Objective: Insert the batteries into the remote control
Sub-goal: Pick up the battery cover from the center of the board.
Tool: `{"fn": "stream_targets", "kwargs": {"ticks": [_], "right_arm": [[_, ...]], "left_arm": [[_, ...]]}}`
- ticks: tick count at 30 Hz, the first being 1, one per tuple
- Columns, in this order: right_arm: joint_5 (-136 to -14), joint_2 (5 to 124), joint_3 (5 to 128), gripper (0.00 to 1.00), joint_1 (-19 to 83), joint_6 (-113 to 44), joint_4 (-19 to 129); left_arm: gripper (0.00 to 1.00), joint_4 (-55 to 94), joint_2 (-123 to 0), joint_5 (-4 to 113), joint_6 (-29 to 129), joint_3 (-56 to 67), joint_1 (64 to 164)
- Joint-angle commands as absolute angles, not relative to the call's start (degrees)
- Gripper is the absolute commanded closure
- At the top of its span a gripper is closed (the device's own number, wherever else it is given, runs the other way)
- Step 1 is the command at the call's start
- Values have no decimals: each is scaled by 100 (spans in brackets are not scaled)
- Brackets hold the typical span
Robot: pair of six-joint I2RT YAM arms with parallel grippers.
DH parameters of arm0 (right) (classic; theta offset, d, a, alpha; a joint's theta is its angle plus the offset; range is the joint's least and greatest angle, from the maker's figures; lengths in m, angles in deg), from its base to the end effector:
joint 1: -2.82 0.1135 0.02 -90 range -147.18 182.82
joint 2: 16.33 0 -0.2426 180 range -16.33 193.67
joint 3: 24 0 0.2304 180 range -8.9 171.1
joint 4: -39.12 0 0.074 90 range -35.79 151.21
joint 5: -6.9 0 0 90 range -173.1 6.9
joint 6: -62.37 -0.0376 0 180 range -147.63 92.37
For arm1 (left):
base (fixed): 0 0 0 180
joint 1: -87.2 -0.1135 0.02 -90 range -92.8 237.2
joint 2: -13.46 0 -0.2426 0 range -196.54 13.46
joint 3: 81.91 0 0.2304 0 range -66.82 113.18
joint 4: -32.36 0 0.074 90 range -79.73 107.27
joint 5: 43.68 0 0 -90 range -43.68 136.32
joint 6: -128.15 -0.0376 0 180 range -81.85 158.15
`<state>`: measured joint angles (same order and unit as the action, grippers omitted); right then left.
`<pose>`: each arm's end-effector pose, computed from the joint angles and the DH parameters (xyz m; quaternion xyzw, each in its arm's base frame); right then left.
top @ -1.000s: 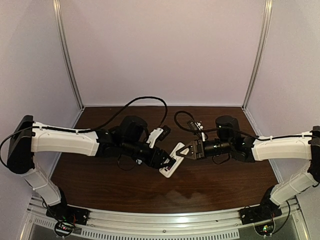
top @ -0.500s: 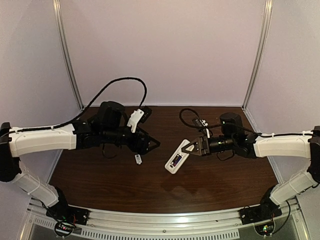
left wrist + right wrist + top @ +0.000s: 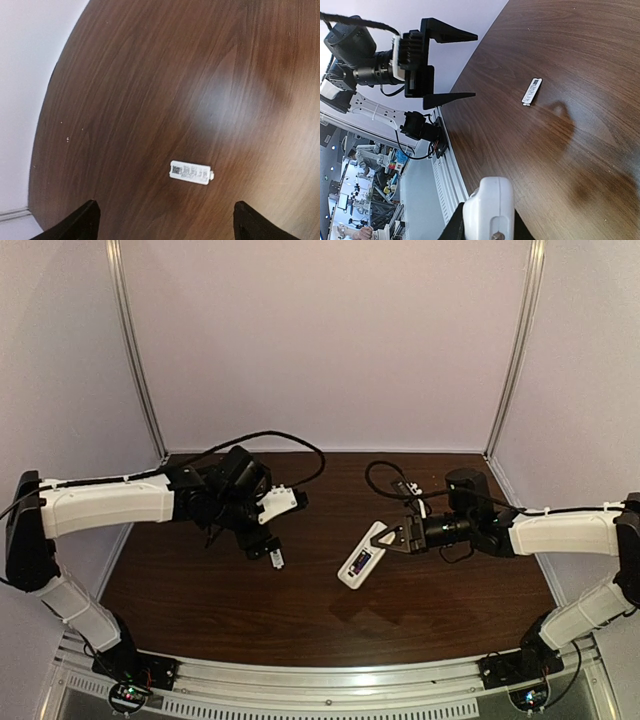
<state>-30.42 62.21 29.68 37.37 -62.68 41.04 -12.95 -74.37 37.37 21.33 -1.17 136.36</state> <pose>0.2032 0.1762 0.2108 -0.2292 0.7642 0.5784 0.1701 0.2054 -0.2286 0.2394 0.4928 0.8053 -0.0185 0.3291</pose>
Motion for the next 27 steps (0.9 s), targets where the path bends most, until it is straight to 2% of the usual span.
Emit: {"fn": "stream_targets", "kwargs": {"ticks": [1,4,7,9,12,15,17,19,27], "right_arm": [[-2892,6068,2827,100,3671,-6309,3819],[-2912,6012,2734,100,3651,-6336,3753],[-2925,5985,2628,100,3632,-6424,3604],[-2928,5970,2606,100,3624,-6429,3578],[-2947,5940,2596,100,3598,-6412,3594],[-2976,5942,2591,100,3566,-6384,3632],[-2996,5952,2578,100,3540,-6376,3653],[-3015,5957,2569,100,3520,-6350,3693],[-2993,5954,2558,100,3466,-6316,3688]], "left_arm": [[6,-1612,-7734,3311,726,-165,13538],[5,-1538,-7804,3726,740,-97,13333],[7,-1635,-8065,4156,1561,303,13136],[11,-1674,-8271,4020,2266,502,13123],[17,-1715,-8500,3816,3939,726,13123],[22,-1465,-8461,4250,5498,588,13123],[22,-1231,-8391,4525,6411,361,13142],[26,-1198,-8385,4418,7253,227,13203],[38,-1355,-8917,3996,8257,159,13595]]}}
